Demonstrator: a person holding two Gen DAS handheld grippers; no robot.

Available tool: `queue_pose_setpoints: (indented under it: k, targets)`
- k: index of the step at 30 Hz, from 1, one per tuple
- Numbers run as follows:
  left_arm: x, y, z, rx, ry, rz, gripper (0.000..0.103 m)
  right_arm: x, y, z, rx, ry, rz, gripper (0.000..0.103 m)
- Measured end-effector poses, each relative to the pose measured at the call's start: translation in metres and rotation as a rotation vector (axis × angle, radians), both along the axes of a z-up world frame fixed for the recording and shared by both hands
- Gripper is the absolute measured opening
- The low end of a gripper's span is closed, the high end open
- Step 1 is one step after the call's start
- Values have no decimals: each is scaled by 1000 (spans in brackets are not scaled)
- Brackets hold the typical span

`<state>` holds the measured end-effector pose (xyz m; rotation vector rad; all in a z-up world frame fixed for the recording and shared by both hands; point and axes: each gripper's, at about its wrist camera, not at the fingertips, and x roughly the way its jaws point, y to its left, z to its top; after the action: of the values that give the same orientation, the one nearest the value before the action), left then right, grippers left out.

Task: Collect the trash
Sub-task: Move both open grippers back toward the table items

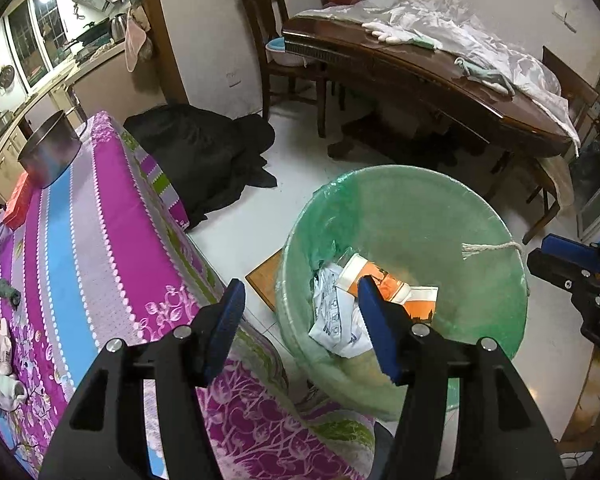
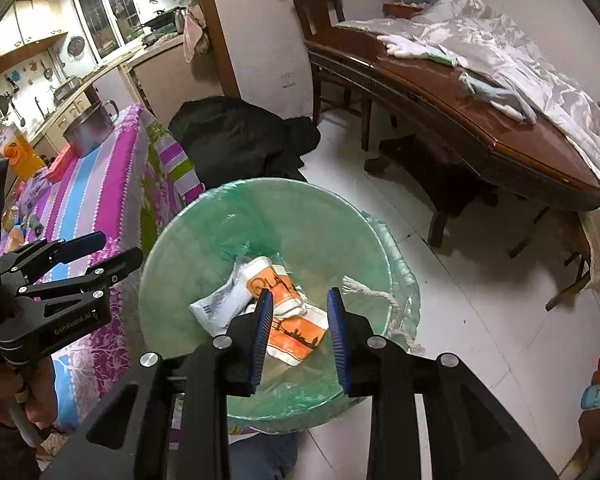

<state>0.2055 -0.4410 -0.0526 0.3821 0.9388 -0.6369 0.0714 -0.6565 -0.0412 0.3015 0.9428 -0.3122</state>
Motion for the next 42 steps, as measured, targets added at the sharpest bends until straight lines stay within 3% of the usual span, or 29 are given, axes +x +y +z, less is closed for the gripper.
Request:
queue_pose_setpoints:
  k: [5, 9, 12, 17, 24, 27, 30, 33, 36, 42]
  targets:
    - [-4, 40, 8, -26, -39, 10, 56, -13, 37, 20, -6, -123, 64, 30]
    - [2, 105, 13, -57, -66, 64, 56, -17, 92, 31, 14, -244, 176, 41]
    - [10, 159, 16, -77, -83, 131, 56, -9, 137, 29, 34, -286, 272, 42]
    - [28, 265, 19, -104, -100, 277, 56, 19, 213, 24, 56, -305, 440, 44]
    - [48, 438, 29, -142, -134, 565, 56, 71, 318, 8, 98, -266, 656, 43]
    - [63, 501, 26, -135, -114, 667, 56, 91, 368, 3, 114, -253, 737, 44]
    - [78, 547, 9, -102, -56, 702, 56, 111, 401, 4, 127, -251, 787, 44]
    - [85, 564, -12, -61, -18, 674, 56, 123, 428, 2, 132, -250, 826, 44]
    - [85, 553, -23, -21, -21, 579, 56, 137, 450, -5, 144, -236, 845, 44]
    - [100, 524, -37, 30, -13, 481, 57, 153, 476, -9, 167, -226, 861, 44]
